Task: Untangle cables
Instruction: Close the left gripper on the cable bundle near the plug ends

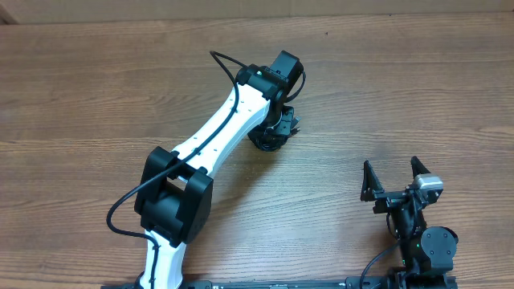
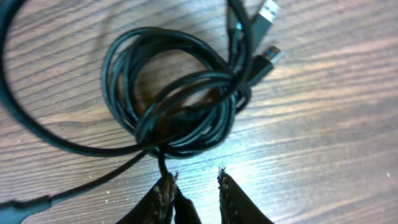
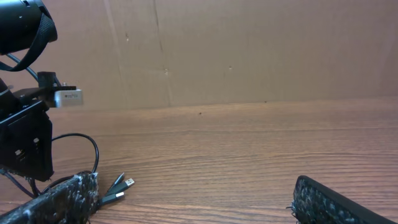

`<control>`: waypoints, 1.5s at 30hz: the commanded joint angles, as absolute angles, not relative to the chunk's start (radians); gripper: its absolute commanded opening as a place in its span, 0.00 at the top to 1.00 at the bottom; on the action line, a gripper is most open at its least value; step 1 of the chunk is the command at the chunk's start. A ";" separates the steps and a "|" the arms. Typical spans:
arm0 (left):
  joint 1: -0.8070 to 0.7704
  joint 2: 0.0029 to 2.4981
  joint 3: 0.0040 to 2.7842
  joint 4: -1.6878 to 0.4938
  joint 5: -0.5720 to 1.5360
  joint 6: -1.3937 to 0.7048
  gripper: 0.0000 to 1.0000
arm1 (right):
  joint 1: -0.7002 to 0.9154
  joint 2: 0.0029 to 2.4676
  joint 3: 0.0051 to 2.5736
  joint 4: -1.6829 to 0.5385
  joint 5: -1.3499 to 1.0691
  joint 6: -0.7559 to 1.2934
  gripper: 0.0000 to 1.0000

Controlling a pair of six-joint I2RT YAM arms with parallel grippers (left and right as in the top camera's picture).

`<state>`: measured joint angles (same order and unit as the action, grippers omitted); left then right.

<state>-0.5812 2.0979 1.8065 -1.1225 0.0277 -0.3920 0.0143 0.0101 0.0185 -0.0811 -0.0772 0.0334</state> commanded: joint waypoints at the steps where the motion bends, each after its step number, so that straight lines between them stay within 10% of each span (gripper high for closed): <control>1: -0.596 2.135 1.814 -1.122 0.078 -0.303 0.75 | 0.011 0.003 0.008 -0.078 -0.069 0.032 0.00; 18: -0.620 2.127 2.051 -1.196 -0.030 -0.191 0.48 | 0.011 0.003 0.008 -0.078 -0.069 0.032 0.00; 45: -0.706 2.139 1.652 -0.857 -0.142 -0.210 0.64 | 0.011 0.003 0.008 -0.078 -0.069 0.032 0.00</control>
